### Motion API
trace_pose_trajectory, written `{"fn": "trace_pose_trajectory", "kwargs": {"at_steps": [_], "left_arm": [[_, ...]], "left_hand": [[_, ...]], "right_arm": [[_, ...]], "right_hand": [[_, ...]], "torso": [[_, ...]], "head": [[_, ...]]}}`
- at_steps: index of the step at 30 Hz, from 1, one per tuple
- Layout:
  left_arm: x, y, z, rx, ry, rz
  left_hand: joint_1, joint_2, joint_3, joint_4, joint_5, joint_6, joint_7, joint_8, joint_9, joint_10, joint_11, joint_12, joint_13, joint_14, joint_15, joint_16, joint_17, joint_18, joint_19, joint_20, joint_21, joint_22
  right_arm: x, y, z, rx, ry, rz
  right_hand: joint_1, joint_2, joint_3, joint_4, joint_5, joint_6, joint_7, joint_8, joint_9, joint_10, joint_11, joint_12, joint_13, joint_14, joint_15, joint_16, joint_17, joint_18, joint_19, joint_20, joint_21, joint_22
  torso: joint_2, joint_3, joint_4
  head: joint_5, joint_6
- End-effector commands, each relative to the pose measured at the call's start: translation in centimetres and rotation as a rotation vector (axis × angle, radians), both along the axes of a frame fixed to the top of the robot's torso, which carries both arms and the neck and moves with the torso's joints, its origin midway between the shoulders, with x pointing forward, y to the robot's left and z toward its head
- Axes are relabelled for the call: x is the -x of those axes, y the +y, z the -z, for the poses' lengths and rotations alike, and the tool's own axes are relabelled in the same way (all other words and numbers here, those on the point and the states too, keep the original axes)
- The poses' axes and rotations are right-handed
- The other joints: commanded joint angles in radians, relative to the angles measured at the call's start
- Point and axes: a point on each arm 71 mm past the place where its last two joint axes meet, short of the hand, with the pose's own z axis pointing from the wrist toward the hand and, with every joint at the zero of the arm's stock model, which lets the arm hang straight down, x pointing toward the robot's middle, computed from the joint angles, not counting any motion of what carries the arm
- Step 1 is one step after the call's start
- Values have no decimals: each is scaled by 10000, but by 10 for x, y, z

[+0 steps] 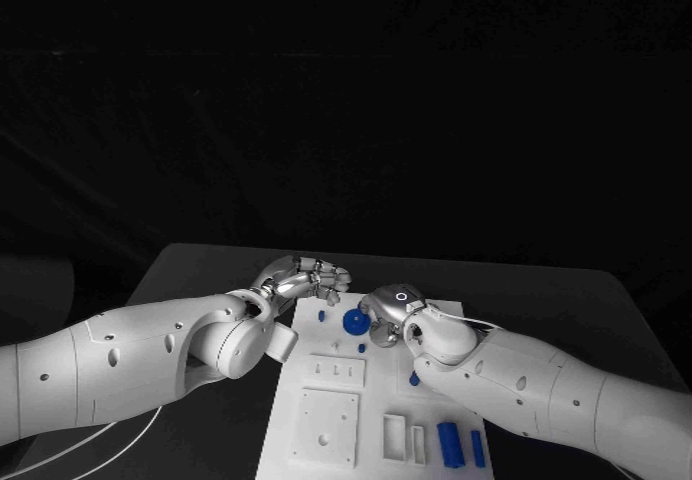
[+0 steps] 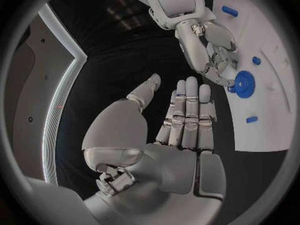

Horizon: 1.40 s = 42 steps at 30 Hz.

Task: Assemble the parts on the task board

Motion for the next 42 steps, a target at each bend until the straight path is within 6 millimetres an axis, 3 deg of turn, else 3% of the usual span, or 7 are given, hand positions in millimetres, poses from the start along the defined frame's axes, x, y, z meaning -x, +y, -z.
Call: {"fn": "trace_pose_trajectory", "kwargs": {"at_steps": [1,8,15,20,26,32,42], "left_arm": [[0,-1,-1,73,-43,37],[-1,2,-1,60,-61,-34],[-2,8,-2,56,-116,-168],[-5,12,-1,47,-167,-288],[-11,18,0,-10,-237,-473],[-13,24,4,-61,-222,-627],[-12,28,14,-74,-65,-646]], "left_hand": [[-123,-6,60,-4,-23,-4,59,-65,14,50,-5,-53,9,-29,-17,-9,14,198,-82,-8,60,36],[-124,-5,65,-5,-23,-7,60,-66,15,50,-5,-54,11,-29,-17,-9,15,199,-82,-8,61,36],[-127,-8,66,-6,-24,-8,61,-67,16,49,-4,-54,12,-29,-17,-9,15,199,-83,-8,61,37],[-129,-16,66,-9,-25,-8,61,-67,16,49,-4,-55,12,-30,-17,-10,15,199,-84,-7,61,37],[-127,-31,67,-18,-27,-3,59,-63,20,54,-7,-53,16,-32,-17,-11,16,200,-87,-8,61,38],[-123,-38,76,-29,-30,9,53,-55,28,109,-31,-23,35,-34,-16,-13,17,200,-91,-7,62,40],[-120,-38,80,-34,-30,9,53,-55,30,118,-36,-18,40,-35,-16,-14,17,200,-92,-7,63,41]], "right_arm": [[1,-3,5,171,312,16],[3,-12,-6,-999,-373,-94],[4,-30,-33,-2669,-527,-378],[3,-58,-45,-3486,128,-665],[0,-112,-52,-4491,949,-592],[-10,-158,-43,-4619,1539,59],[-17,-196,-14,-4548,2237,1029]], "right_hand": [[-102,-26,0,-67,42,56,-13,60,12,17,-69,8,-15,42,-26,-42,12,815,-6,15,58,157],[-173,-117,-48,-70,-48,67,13,79,15,25,-45,15,-20,51,-4,-52,27,815,12,9,60,146],[-202,-772,-269,150,-1474,16,59,104,15,24,-3,29,-35,77,31,-89,76,815,87,-60,34,97],[-281,-909,-801,247,-2322,38,137,155,37,-40,77,42,-29,67,98,-127,114,815,47,-100,-4,90],[-474,-706,-1589,68,-2507,118,290,221,66,-155,212,77,-9,39,230,-180,144,815,-77,-95,-26,126],[-763,-409,-2621,-445,-2247,155,301,244,77,-291,230,98,-9,4,240,-230,171,815,-253,-76,-34,172],[-402,-257,-3410,-634,-2252,128,275,210,50,-399,202,104,-38,-51,218,-298,212,815,-439,-138,-67,178]], "torso": [[-2,6,-12],[-14,15,-19],[-43,32,-64],[-125,92,-174],[-274,217,-345],[-395,352,-493],[-489,571,-565]], "head": [[10,7],[-7,48],[-38,156],[-4,194],[63,206],[46,193],[-40,117]]}}
